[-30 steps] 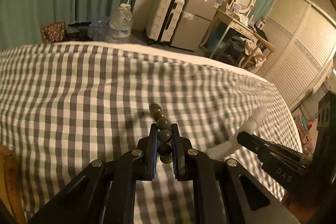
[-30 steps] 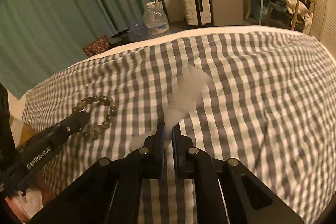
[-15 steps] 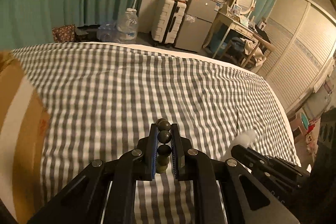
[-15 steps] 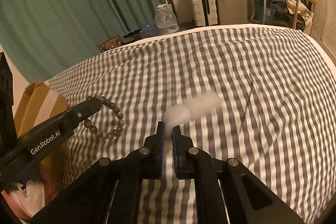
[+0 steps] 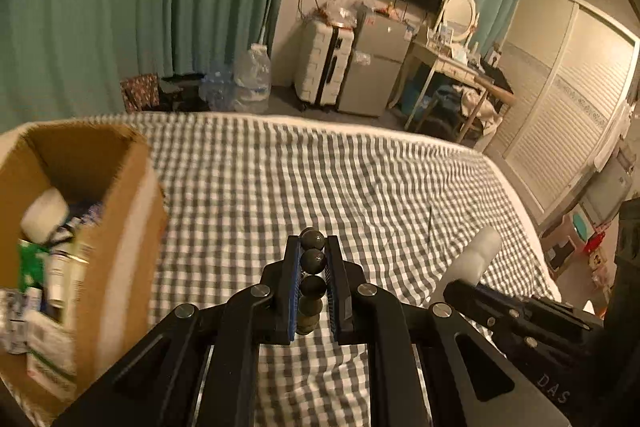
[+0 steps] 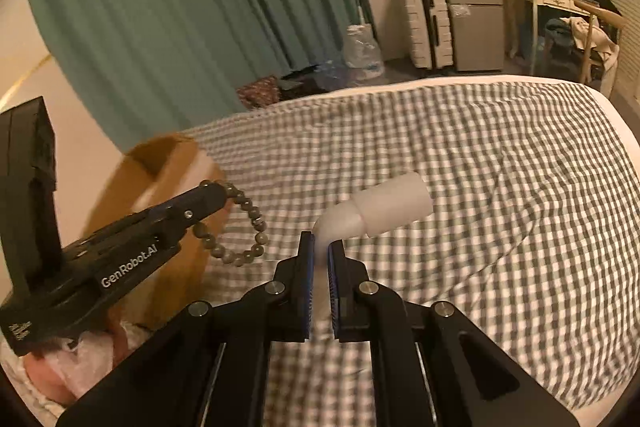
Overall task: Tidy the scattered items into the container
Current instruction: 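Carry the bracelet and foam stick into the cardboard box and release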
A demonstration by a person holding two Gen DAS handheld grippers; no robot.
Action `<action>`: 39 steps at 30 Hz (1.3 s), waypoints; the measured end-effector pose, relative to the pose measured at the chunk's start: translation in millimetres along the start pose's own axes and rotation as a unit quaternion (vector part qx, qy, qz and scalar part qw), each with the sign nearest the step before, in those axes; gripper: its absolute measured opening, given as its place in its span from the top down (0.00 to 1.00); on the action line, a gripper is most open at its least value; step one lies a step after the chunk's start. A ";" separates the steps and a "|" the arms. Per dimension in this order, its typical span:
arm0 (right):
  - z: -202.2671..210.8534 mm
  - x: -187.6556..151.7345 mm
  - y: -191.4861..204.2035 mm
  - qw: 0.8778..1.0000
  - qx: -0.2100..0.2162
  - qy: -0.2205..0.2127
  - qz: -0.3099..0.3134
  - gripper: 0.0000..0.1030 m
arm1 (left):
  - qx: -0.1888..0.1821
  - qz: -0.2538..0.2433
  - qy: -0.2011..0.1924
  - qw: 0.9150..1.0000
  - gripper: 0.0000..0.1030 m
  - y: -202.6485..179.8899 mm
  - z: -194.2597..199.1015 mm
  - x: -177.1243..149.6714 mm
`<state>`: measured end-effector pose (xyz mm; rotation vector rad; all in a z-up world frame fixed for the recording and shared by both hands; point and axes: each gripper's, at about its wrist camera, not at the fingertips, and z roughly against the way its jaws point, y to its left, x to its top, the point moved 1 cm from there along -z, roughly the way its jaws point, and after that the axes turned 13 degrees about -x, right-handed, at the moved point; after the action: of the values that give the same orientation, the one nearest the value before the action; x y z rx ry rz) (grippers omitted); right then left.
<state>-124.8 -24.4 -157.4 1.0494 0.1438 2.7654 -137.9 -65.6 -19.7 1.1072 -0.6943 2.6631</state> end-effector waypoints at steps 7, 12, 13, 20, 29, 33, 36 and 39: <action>41.1 9.7 57.0 0.998 0.044 -0.019 0.035 0.94 | 0.024 -0.003 -0.037 0.999 0.89 10.1 64.6 34.6; 61.5 29.5 124.2 0.994 0.073 -0.042 0.076 0.94 | 0.049 -0.016 -0.058 0.997 0.89 39.1 114.2 58.1; 62.9 32.3 138.5 0.992 0.082 -0.042 0.085 0.94 | 0.056 -0.014 -0.060 0.997 0.89 48.6 122.6 60.9; 31.6 35.9 237.9 0.983 0.135 -0.011 0.123 0.93 | 0.105 0.013 -0.050 0.993 0.89 127.7 155.8 50.4; -41.4 14.8 284.4 0.986 0.103 0.039 0.126 0.83 | 0.125 0.063 -0.003 0.990 0.79 203.7 134.6 9.5; -51.9 15.8 276.9 0.994 0.042 0.016 0.095 0.19 | 0.162 0.056 -0.010 0.985 0.08 208.8 133.0 2.2; -46.0 22.9 265.1 0.996 0.004 -0.007 0.088 0.18 | 0.177 0.041 -0.019 0.983 0.07 209.5 140.2 -2.9; -35.0 28.5 243.1 0.994 -0.047 -0.030 0.093 0.15 | 0.185 0.030 -0.023 0.982 0.07 202.2 148.0 -5.3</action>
<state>-201.4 -257.7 -127.7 1.1762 -0.0960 2.8660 -108.5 -314.0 -3.6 1.2532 -0.2438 2.9045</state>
